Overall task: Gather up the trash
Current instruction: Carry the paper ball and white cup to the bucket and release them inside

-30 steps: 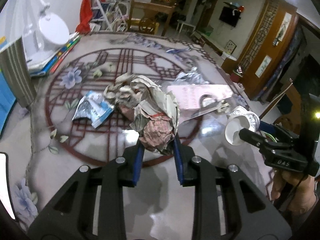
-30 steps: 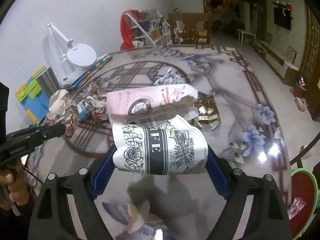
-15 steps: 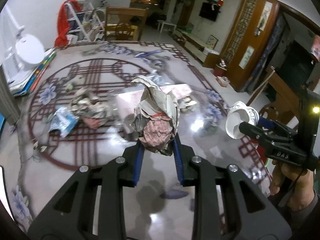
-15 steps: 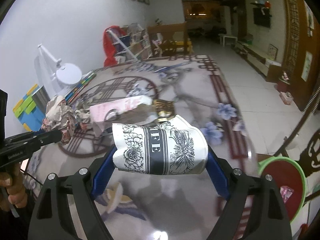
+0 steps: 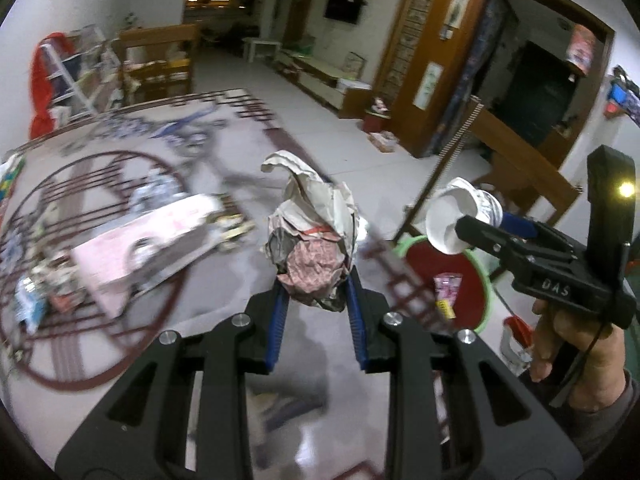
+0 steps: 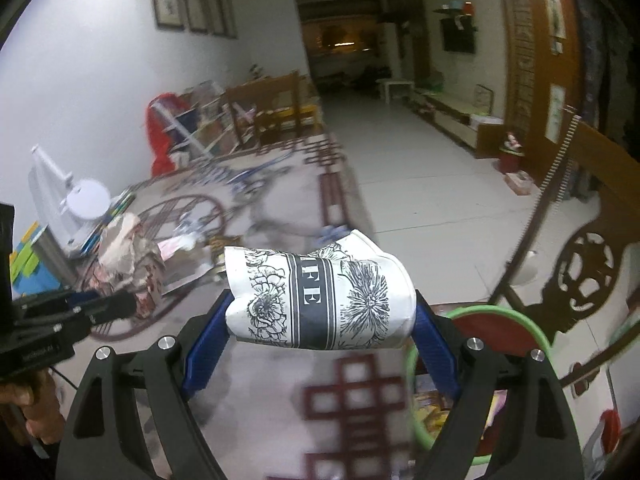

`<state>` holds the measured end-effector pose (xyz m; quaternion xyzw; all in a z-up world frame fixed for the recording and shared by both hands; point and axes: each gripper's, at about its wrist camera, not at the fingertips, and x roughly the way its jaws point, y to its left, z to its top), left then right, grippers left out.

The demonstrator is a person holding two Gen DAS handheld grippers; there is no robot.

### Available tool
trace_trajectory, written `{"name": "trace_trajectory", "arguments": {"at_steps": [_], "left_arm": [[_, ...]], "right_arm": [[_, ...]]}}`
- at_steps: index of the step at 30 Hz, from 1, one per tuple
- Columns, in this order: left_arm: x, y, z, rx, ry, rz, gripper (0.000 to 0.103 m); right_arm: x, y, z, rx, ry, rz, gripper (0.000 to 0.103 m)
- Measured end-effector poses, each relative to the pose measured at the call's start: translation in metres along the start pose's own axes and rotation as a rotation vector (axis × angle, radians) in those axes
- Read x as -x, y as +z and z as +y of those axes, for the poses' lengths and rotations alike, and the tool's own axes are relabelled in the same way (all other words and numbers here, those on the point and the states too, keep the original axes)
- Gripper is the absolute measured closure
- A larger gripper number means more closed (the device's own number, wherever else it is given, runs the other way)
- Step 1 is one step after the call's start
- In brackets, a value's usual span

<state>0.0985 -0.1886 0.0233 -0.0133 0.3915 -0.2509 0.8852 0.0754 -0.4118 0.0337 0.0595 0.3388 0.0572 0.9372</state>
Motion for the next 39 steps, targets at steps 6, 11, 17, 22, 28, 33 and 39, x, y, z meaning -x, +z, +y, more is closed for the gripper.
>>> {"name": "trace_trajectory", "arguments": {"at_steps": [6,11,17,22,28,33,39], "left_arm": [[-0.026,0.015,-0.048,-0.053,-0.095,0.02,0.076],[-0.046,0.019,-0.077,-0.095,-0.151,0.041,0.076],[-0.075,0.02,-0.113,-0.135,-0.22,0.079,0.076],[-0.1,0.022,-0.141,-0.165,-0.279,0.119,0.076],[-0.129,0.015,-0.167,-0.2,-0.327,0.178,0.076],[-0.15,0.003,-0.181,-0.223,-0.323,0.235,0.075],[-0.169,-0.007,-0.186,-0.228,-0.329,0.285,0.074]], "right_arm": [[0.015,0.003,-0.051,-0.09,-0.05,-0.028,0.022],[0.027,0.002,-0.087,-0.146,-0.096,-0.044,0.022],[0.036,-0.004,-0.133,-0.202,-0.168,-0.038,0.022],[0.035,-0.015,-0.17,-0.258,-0.214,-0.026,0.022],[0.022,-0.035,-0.202,-0.319,-0.227,0.042,0.022],[0.011,-0.041,-0.211,-0.335,-0.222,0.087,0.022],[0.004,-0.043,-0.215,-0.349,-0.218,0.11,0.022]]}}
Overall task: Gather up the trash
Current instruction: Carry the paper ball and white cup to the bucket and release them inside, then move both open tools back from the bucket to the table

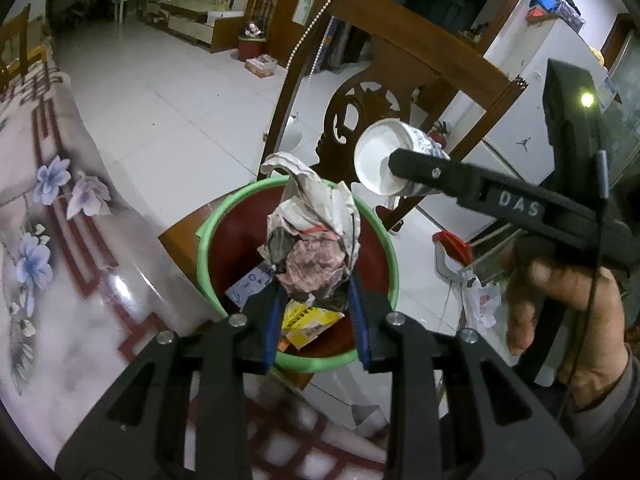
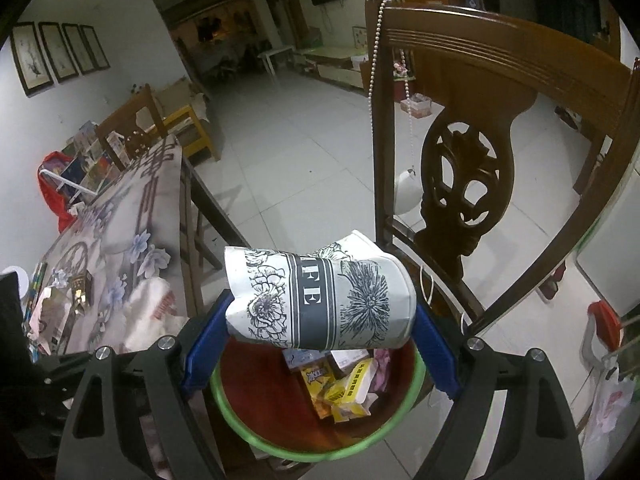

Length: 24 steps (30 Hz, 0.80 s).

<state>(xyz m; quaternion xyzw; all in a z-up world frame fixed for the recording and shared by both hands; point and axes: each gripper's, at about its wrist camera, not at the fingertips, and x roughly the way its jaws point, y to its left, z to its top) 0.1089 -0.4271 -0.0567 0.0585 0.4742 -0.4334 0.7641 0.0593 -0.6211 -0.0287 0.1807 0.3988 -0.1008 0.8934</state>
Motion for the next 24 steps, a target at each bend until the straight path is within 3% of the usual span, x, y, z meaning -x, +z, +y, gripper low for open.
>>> {"name": "trace_trajectory", "arguments": {"at_steps": [5,7,10,12,13,15,17,24], "left_arm": [[-0.007,0.001,0.001,0.017,-0.004,0.009,0.072],[-0.007,0.003,0.0,0.013,0.011,0.01,0.066],[-0.008,0.001,0.0,0.014,0.009,0.015,0.052],[-0.006,-0.001,0.002,0.014,0.02,0.009,0.033],[-0.004,-0.002,0.002,0.014,0.023,0.003,0.031],[0.0,-0.003,0.003,0.009,0.037,-0.007,0.017],[0.004,-0.005,0.006,0.01,0.051,-0.02,0.01],[0.022,-0.012,0.017,0.013,0.084,-0.039,0.006]], "right_arm": [[-0.003,0.001,0.005,0.008,0.008,0.007,0.022],[-0.004,0.001,0.006,0.013,0.002,0.007,0.021],[-0.006,0.002,0.008,0.017,-0.007,0.013,0.021],[-0.008,0.002,0.01,0.023,-0.013,0.02,0.019],[-0.008,0.002,0.01,0.026,-0.018,0.018,0.016],[-0.006,0.003,0.012,0.029,-0.027,0.008,0.01],[-0.005,0.003,0.011,0.024,-0.03,0.001,0.009],[-0.002,0.004,0.019,0.032,-0.026,-0.015,0.008]]}}
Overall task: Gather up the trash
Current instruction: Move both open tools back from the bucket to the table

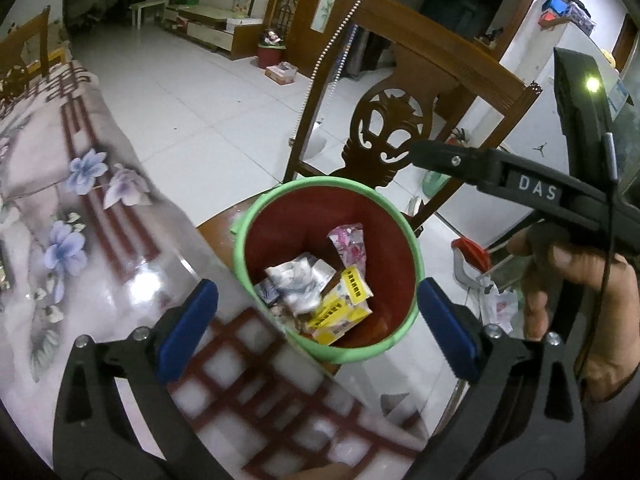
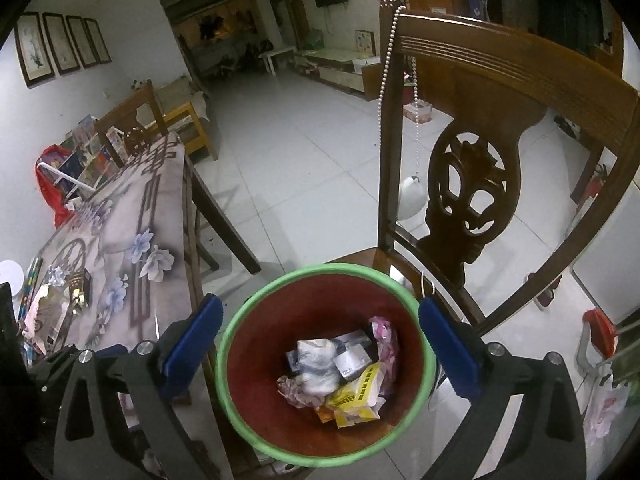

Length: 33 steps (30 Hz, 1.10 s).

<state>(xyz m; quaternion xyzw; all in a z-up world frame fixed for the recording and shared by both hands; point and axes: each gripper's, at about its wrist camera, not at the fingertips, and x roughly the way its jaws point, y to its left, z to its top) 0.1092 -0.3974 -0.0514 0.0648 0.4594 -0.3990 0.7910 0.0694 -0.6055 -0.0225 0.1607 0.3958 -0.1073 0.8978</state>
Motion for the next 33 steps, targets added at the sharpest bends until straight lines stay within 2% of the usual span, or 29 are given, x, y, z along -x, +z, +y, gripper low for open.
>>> {"name": "trace_trajectory", "arguments": {"at_steps": [7,10,15,25,29,33], "left_arm": [[0.028,-0.012,0.013,0.018,0.055,-0.03,0.006],[0.053,-0.018,0.023,0.035,0.081,-0.063,0.006],[0.103,-0.031,0.044,0.079,0.144,-0.122,0.006],[0.189,-0.08,0.11,0.215,0.285,-0.194,0.006],[0.22,-0.108,0.146,0.287,0.337,-0.209,0.005],[0.245,-0.135,0.177,0.346,0.39,-0.219,0.005]], "right_arm": [[0.007,0.001,0.022,0.042,0.001,-0.025,0.008],[0.009,0.0,0.037,0.071,0.004,-0.032,0.008],[0.014,-0.002,0.071,0.109,0.057,-0.041,0.008],[0.025,-0.012,0.178,0.234,0.217,-0.038,0.008],[0.028,-0.026,0.227,0.309,0.282,-0.023,0.007],[0.022,-0.045,0.268,0.399,0.312,0.008,0.007]]}}
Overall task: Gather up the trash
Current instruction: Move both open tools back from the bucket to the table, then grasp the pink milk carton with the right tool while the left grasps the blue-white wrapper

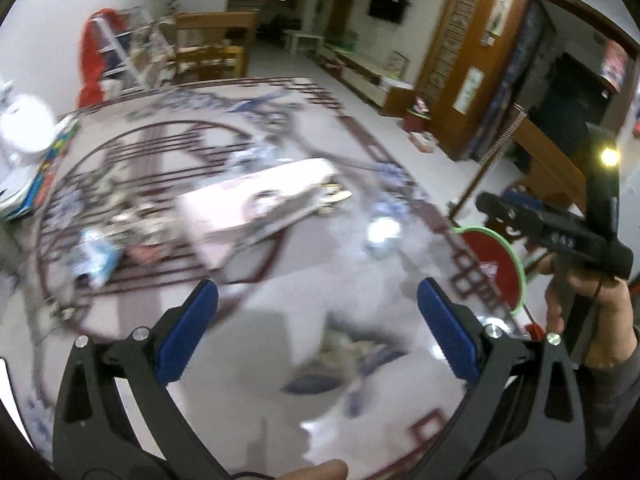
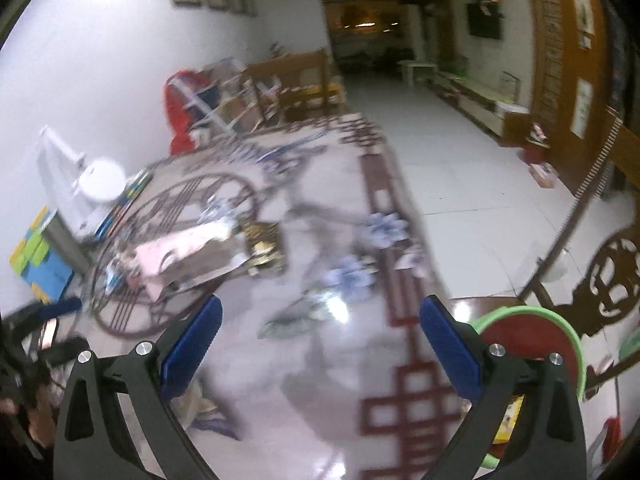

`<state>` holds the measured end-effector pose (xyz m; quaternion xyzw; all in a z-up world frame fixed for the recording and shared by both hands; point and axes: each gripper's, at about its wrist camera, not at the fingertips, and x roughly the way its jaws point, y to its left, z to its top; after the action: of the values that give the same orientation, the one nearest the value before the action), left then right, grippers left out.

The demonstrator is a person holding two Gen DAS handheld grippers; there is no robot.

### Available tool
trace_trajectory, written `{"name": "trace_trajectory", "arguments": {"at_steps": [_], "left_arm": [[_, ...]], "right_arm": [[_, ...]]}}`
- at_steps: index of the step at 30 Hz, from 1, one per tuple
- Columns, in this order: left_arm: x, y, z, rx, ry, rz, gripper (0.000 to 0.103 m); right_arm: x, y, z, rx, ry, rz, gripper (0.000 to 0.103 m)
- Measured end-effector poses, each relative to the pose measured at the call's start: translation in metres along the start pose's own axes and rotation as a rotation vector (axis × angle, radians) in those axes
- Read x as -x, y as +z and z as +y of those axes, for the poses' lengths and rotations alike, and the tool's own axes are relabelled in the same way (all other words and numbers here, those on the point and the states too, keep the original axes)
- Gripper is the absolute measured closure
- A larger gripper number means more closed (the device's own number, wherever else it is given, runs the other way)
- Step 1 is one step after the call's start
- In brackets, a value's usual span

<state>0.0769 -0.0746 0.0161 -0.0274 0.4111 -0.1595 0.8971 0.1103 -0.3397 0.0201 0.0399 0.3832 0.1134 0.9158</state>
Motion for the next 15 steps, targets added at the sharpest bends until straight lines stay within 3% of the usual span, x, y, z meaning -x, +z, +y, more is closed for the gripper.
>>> {"name": "trace_trajectory", "arguments": {"at_steps": [7,15], "left_arm": [[0.02,-0.006,0.077,0.142,0.053,-0.013,0.005],[0.029,-0.002,0.124,0.214,0.102,-0.036,0.005]], "right_arm": [[-0.025,-0.006,0.055,0.091,0.057,0.045,0.007],[-0.055,0.006,0.097,0.018,0.17,0.093,0.007]]}}
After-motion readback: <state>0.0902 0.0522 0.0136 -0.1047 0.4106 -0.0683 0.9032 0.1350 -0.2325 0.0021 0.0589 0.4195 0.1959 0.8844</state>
